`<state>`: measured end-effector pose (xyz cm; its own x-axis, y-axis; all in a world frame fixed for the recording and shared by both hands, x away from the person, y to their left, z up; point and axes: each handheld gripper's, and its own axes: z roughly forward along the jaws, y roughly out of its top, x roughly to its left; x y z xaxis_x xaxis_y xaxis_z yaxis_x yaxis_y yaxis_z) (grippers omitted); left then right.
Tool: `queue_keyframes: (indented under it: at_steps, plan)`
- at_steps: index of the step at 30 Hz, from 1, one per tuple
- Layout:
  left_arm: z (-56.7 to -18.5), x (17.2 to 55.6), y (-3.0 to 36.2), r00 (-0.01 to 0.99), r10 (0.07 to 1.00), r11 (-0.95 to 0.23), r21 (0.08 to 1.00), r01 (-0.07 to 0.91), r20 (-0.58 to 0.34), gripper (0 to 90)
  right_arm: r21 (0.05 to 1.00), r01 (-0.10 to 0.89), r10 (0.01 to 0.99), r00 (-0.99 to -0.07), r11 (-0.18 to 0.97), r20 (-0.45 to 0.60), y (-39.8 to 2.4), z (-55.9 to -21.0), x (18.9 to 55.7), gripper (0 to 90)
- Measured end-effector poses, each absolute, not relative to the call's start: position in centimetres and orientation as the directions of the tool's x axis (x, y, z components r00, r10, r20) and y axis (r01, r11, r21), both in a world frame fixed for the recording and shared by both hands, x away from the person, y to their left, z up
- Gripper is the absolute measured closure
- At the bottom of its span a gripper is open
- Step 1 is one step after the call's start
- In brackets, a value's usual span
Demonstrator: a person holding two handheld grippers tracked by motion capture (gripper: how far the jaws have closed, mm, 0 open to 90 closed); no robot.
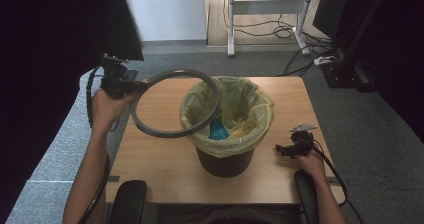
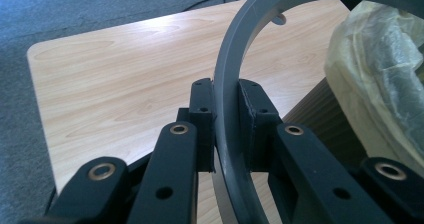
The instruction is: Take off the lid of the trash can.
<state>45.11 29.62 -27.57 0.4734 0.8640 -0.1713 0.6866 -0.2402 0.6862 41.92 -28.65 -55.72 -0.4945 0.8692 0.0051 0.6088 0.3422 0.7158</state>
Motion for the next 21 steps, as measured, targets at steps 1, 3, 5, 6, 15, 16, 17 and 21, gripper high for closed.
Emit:
queue_keyframes:
  at_steps: [1,3,5,6,15,16,17,21]
  plan:
    - [-27.6,45.0,29.9,0.468,0.867,-0.235,0.687,0.688,-0.173,78.4,0.716,0.609,0.869,-0.495,0.342,0.005,-28.7,-55.7,41.9,0.0]
    - [-27.6,44.9,30.4,0.461,0.87,-0.229,0.688,0.689,-0.173,78.4,0.716,0.609,0.869,-0.495,0.343,0.005,-28.7,-55.7,41.9,0.0]
    - [-27.5,44.8,30.8,0.455,0.874,-0.224,0.689,0.689,-0.171,78.4,0.716,0.609,0.869,-0.494,0.342,0.005,-28.7,-55.7,41.9,0.0]
    - [-27.6,44.7,31.0,0.452,0.876,-0.222,0.689,0.69,-0.17,78.4,0.716,0.609,0.869,-0.494,0.342,0.005,-28.7,-55.7,41.9,0.0]
    - [-27.8,44.0,33.0,0.425,0.888,-0.196,0.693,0.694,-0.175,78.4,0.716,0.609,0.869,-0.495,0.342,0.005,-28.7,-55.7,41.9,0.0]
    - [-27.8,43.9,33.3,0.42,0.89,-0.191,0.693,0.695,-0.176,78.4,0.716,0.609,0.869,-0.494,0.342,0.005,-28.7,-55.7,41.9,0.0]
    - [-27.8,43.8,33.5,0.416,0.892,-0.187,0.694,0.696,-0.177,78.4,0.716,0.609,0.869,-0.494,0.342,0.005,-28.7,-55.7,41.9,0.0]
    - [-28.0,43.5,34.5,0.4,0.899,-0.171,0.694,0.699,-0.181,78.4,0.716,0.608,0.869,-0.495,0.342,0.005,-28.7,-55.7,41.9,0.0]
